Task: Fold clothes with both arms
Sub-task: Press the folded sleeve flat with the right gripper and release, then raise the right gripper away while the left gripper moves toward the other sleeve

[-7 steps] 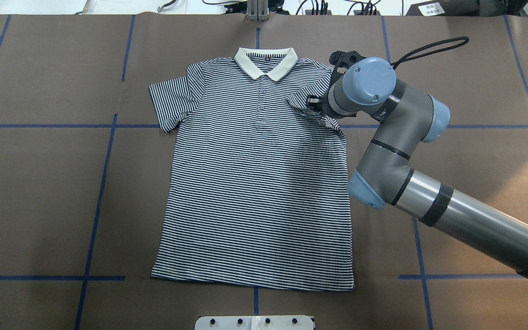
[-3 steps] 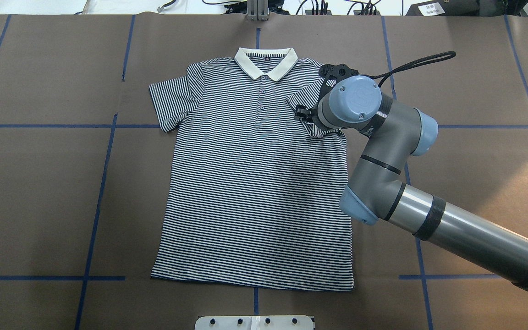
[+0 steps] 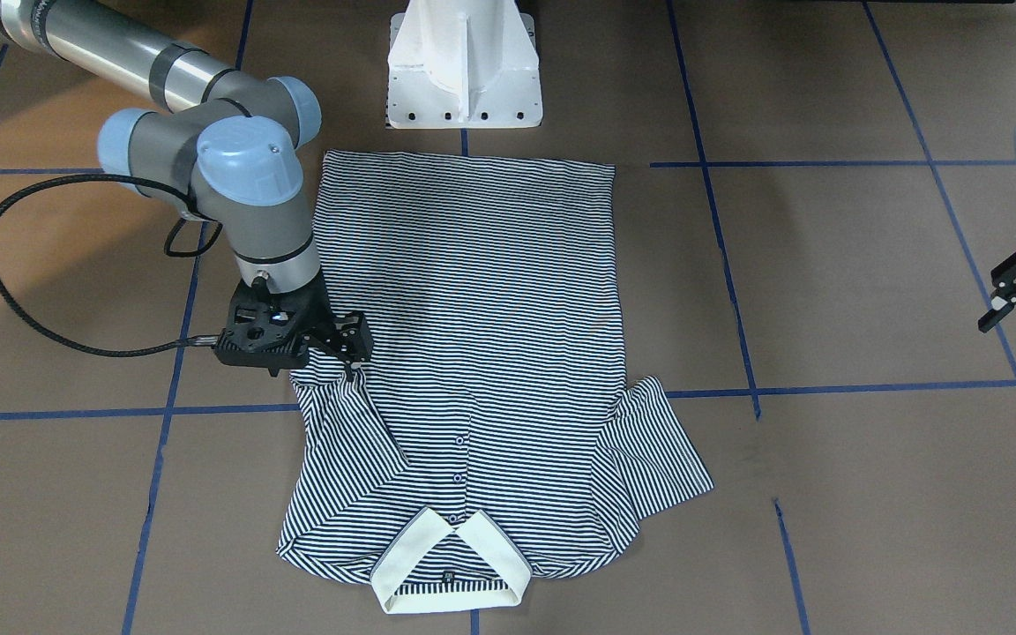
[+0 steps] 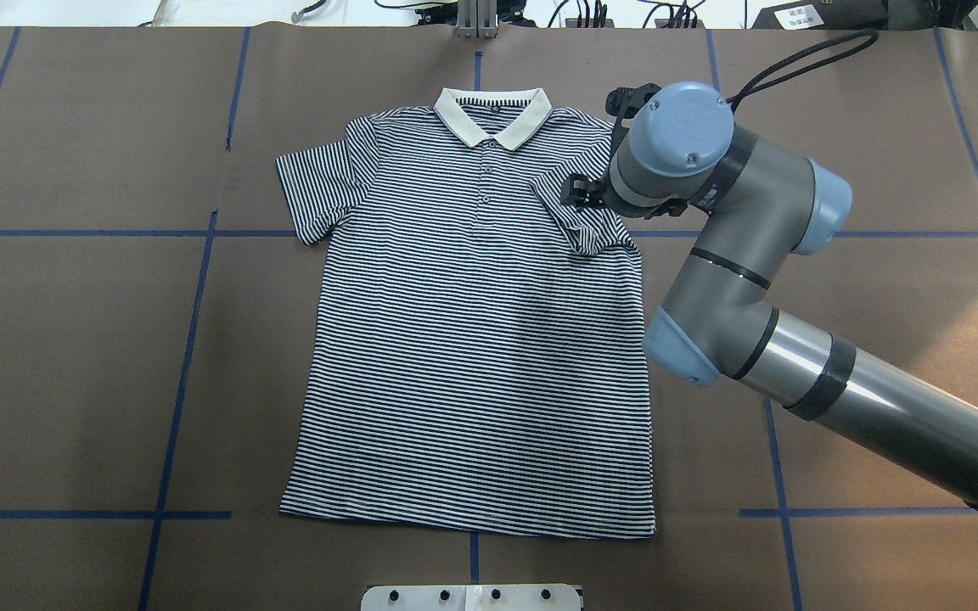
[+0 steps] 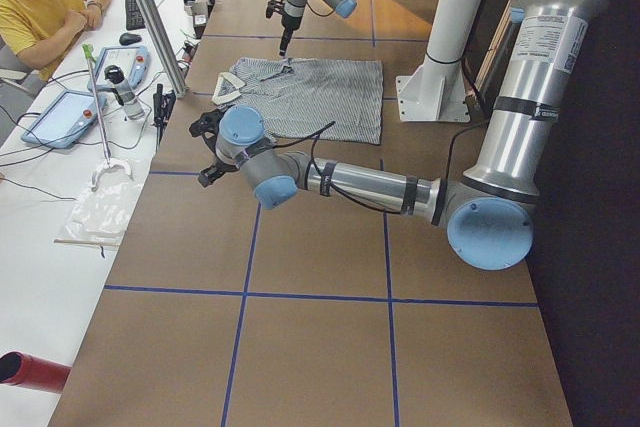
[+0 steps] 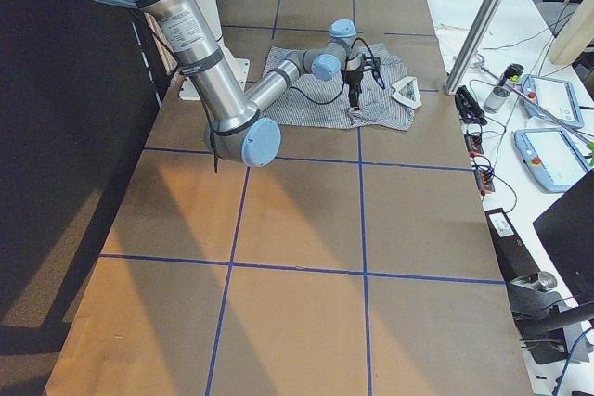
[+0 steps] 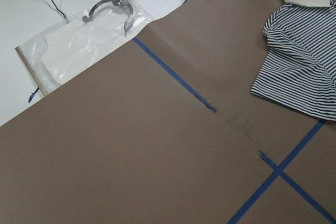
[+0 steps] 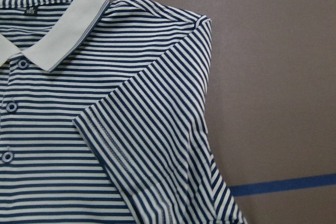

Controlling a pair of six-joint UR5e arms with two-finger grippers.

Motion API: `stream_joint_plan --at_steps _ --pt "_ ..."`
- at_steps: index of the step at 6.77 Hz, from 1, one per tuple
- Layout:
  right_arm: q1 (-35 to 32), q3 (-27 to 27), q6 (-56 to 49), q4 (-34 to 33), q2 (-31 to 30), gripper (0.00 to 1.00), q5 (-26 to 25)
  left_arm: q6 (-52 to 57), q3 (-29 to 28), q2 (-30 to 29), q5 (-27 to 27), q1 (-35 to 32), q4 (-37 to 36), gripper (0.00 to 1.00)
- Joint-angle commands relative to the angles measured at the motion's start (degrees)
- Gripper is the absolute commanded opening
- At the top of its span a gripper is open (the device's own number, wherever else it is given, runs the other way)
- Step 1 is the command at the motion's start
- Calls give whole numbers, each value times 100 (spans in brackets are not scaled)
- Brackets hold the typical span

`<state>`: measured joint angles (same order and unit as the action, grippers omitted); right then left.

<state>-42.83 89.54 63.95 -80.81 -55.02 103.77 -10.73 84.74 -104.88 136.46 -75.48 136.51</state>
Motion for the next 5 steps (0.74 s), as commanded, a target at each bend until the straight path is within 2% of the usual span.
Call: stream_joint_plan --at_steps 1,2,3,4,5 --pt "-1073 -24 -1485 38 -281 100 1044 -1275 -124 -531 -651 715 33 100" --pt "-1531 -42 -2178 152 -569 100 1588 -2100 -211 -899 -987 1067 25 100" --pt "-1857 -94 -2551 684 -972 100 1959 -2595 -264 -1147 -1434 1392 33 100" --pt "-2113 -495 -2833 1455 -1219 100 2302 -2644 -213 -1184 -2056 1752 147 100" --pt "-2159 -752 -2827 2098 -1439 100 2366 -3027 -273 -1219 -2698 2173 304 100"
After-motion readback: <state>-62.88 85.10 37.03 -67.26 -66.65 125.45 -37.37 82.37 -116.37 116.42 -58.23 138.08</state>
